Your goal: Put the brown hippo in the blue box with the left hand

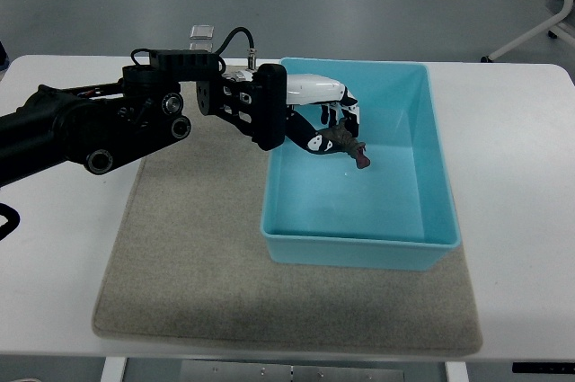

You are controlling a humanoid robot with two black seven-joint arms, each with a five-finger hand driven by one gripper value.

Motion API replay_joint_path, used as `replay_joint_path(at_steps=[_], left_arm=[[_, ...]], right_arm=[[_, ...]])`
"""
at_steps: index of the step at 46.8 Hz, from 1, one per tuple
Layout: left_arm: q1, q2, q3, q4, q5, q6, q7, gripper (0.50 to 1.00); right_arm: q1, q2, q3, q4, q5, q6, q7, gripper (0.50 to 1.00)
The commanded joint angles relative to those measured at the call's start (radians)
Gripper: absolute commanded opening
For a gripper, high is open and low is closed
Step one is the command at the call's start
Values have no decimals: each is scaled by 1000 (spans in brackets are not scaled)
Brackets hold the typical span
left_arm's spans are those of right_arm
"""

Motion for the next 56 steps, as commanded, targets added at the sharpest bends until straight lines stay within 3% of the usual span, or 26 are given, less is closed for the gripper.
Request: replay_joint_path(at_steps=[1, 19, 27, 31, 35, 39, 40, 43, 56], left_arm=[[0, 0, -2, 0, 0, 2, 0, 500], [3, 0, -3, -2, -5, 2, 0, 523], [5, 0, -2, 0, -5, 2, 0, 649], [5, 0, -2, 0, -3, 2, 0, 671], [5, 0, -2, 0, -5, 2, 0, 728], [5, 0, -2, 0, -5, 2, 0, 739], [5, 0, -2, 0, -5, 2, 0, 758], [5, 2, -2, 0, -5, 2, 0, 878], [5, 2, -14, 1, -6, 2, 0, 883]], right_arm=[[0, 0, 0, 0, 0, 0, 0, 936], [0, 0, 0, 0, 0, 0, 0, 936], [0, 0, 0, 0, 0, 0, 0, 936], [0, 0, 0, 0, 2, 0, 0, 936], [0, 0, 0, 0, 2, 0, 0, 936], [0, 0, 0, 0, 0, 0, 0, 936], [0, 0, 0, 0, 0, 0, 0, 936], [0, 0, 0, 0, 0, 0, 0, 936], [0, 0, 0, 0, 0, 0, 0, 936]])
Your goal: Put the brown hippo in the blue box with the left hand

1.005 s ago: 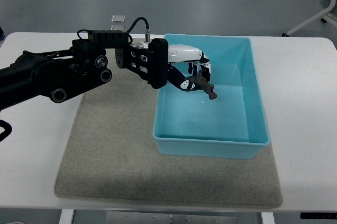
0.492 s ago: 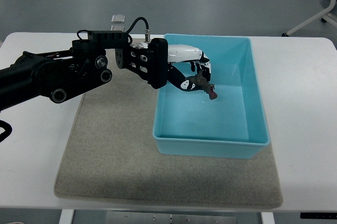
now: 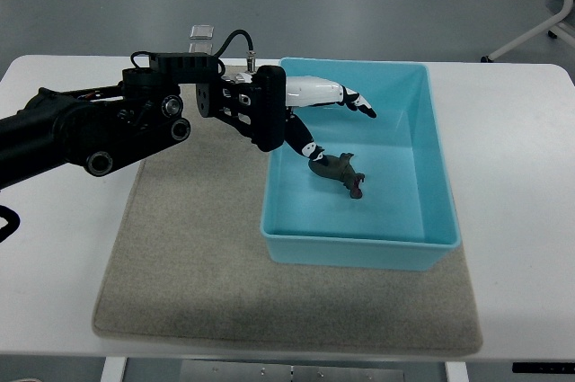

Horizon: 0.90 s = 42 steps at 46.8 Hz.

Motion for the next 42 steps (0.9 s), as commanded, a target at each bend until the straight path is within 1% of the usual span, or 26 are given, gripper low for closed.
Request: replay_joint_path(at_steps=[1, 4, 12, 13, 15, 17, 30, 42], left_arm=[[-1, 0, -9, 2, -1, 1, 0, 885], [-2, 0, -12, 11, -1, 6, 0, 885], [-15, 6, -23, 40, -3, 66, 0, 887], [-15, 6, -28, 46, -3, 67, 0, 896], [-15, 8, -35, 58, -3, 72, 0, 958], [-16, 11, -41, 72, -3, 72, 0, 971], [-19, 15, -77, 189, -12, 83, 0, 973], [-24, 25, -84, 305, -95, 100, 0, 973]], right_arm=[[0, 0, 0, 0, -1, 0, 0, 936], [0, 0, 0, 0, -1, 0, 0, 936], [0, 0, 0, 0, 1, 0, 0, 936], [0, 0, 0, 0, -1, 0, 0, 936], [0, 0, 0, 0, -1, 0, 0, 936], [0, 0, 0, 0, -1, 0, 0, 936], [0, 0, 0, 0, 1, 0, 0, 936], [0, 0, 0, 0, 1, 0, 0, 936]])
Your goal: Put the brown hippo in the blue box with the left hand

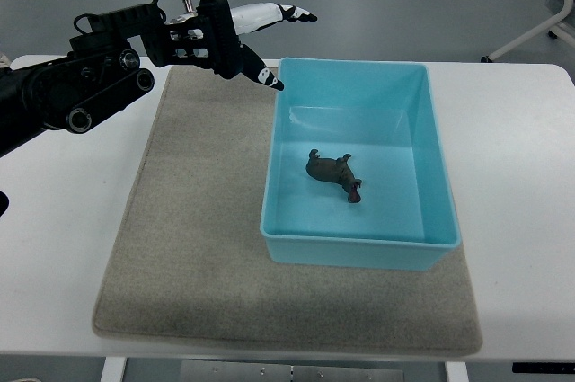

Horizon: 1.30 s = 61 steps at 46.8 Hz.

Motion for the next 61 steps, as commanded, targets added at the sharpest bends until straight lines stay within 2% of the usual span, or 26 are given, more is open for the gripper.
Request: replay_joint_path(at_steps=[1, 10, 22, 33, 46, 54, 61], left_arm=[[-1, 2, 2, 50, -35, 11, 0, 973], [4, 7, 12, 158, -151, 36, 0, 994], [16, 14, 17, 218, -317, 37, 0, 994], [35, 7, 15, 256, -573, 42, 0, 996], [52, -36, 15, 365, -1035, 40, 23, 994], [68, -64, 12, 406, -1154, 42, 55, 996], [87, -88, 5, 428, -1204, 17, 54, 996]], right_arm=[[0, 0, 0, 0, -1, 0, 0, 936], [0, 0, 0, 0, 0, 0, 0, 936], [0, 0, 0, 0, -1, 0, 0, 936], [0, 0, 0, 0, -1, 0, 0, 936], [0, 0, 0, 0, -1, 0, 0, 936], [0, 0, 0, 0, -1, 0, 0, 936], [0, 0, 0, 0, -1, 0, 0, 936]])
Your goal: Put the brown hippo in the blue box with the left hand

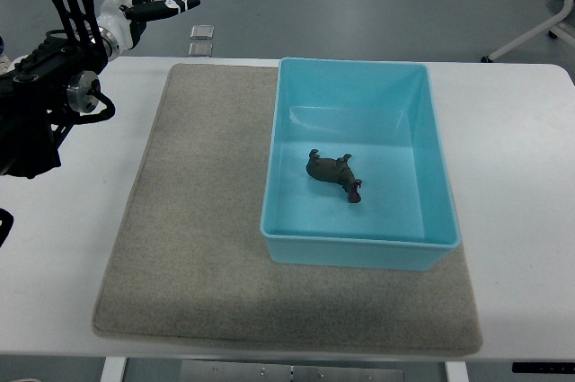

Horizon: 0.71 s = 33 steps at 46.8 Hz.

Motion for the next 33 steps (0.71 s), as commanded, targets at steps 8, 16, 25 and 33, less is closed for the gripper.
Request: replay_joint_path(at_steps=[8, 16, 25, 33], left_arm=[[24, -19, -7, 3, -81, -94, -4, 996], [33, -21, -8, 6, -146, -165, -20, 996], [45, -30, -10, 44, -233, -275, -38, 996], [56, -53, -24, 87, -287, -393, -49, 996]], right_arm=[[0, 0, 0, 0, -1, 0, 0, 936], [0, 0, 0, 0, 1, 0, 0, 936], [0, 0, 0, 0, 1, 0, 0, 936], [0, 0, 0, 0, -1, 0, 0, 936]])
